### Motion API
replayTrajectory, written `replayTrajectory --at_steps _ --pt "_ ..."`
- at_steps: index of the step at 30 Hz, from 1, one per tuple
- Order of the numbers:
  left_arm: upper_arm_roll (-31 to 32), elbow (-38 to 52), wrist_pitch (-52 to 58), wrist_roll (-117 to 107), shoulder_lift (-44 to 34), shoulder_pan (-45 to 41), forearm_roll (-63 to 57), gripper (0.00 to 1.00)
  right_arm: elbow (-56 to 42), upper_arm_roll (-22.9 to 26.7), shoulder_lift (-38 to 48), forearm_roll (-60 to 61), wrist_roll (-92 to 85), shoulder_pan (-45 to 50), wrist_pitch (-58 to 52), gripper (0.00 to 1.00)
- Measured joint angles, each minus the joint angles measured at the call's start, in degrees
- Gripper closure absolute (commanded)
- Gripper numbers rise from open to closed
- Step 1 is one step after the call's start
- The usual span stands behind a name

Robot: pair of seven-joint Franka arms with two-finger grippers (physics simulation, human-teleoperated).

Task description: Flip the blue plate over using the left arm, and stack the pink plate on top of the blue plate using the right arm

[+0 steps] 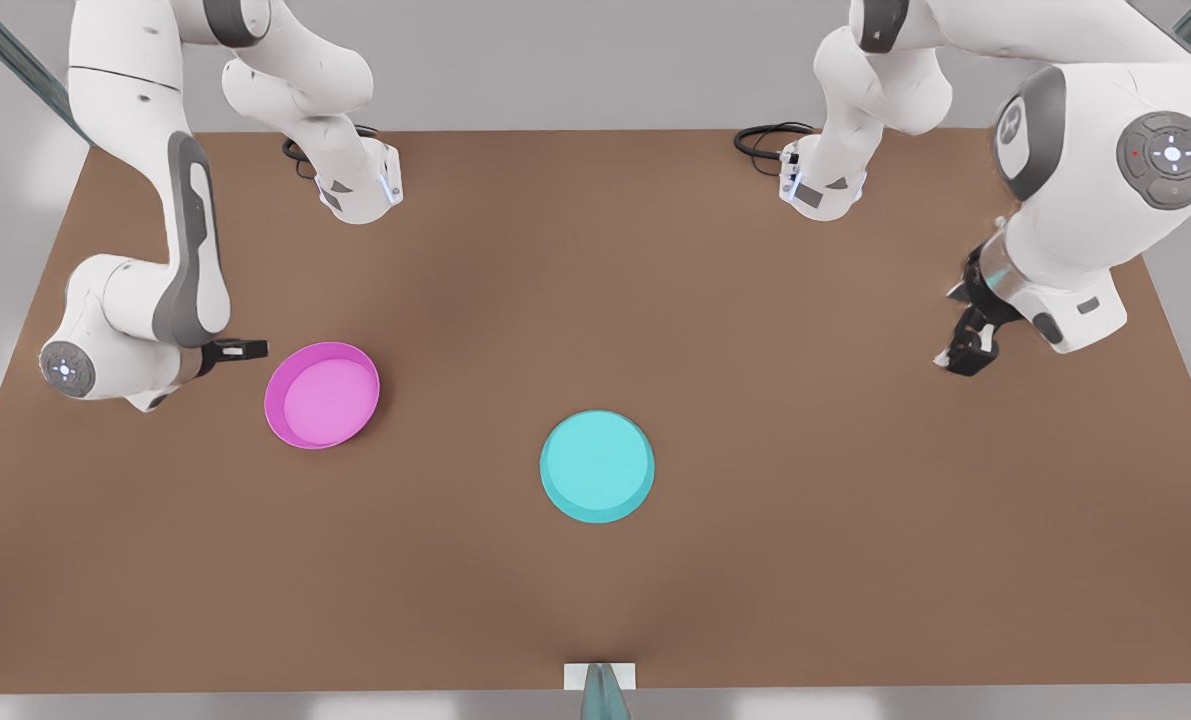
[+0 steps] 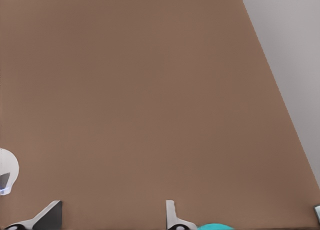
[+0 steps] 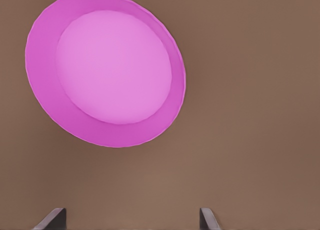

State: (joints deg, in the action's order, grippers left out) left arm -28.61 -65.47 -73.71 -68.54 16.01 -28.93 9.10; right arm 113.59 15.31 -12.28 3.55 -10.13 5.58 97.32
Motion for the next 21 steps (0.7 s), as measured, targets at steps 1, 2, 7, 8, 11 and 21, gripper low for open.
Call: replayTrajectory --at_steps 1,2,7,8,11,21 --pt "21.3 -4.1 -0.6 3.8 -2.9 17.9 -3.4 0.0 2.6 0.0 0.8 0.6 -0.1 -0.9 3.3 0.0" --pt "33.2 -10.2 -2.2 7.3 -6.5 28.2 -5.3 0.0 4.6 0.0 1.5 1.1 -0.3 -2.1 6.3 0.0" --pt "33.4 -15.6 -6.6 21.5 -8.7 29.2 -7.7 0.0 9.7 0.0 2.0 6.6 -2.7 -8.7 16.5 0.0" --pt "33.2 -15.2 -6.4 23.9 -7.4 29.4 -8.0 0.0 10.6 0.0 2.0 7.8 -3.2 -8.8 17.8 0.0" --pt "33.0 -13.7 -5.2 30.3 -7.4 29.5 -8.5 0.0 15.6 0.0 1.9 11.6 -4.8 -8.6 22.3 0.0" --pt "33.1 -12.4 -4.6 44.8 -9.7 27.5 -10.4 0.0 19.8 -0.1 -2.4 21.0 -10.7 -8.1 32.5 0.0"
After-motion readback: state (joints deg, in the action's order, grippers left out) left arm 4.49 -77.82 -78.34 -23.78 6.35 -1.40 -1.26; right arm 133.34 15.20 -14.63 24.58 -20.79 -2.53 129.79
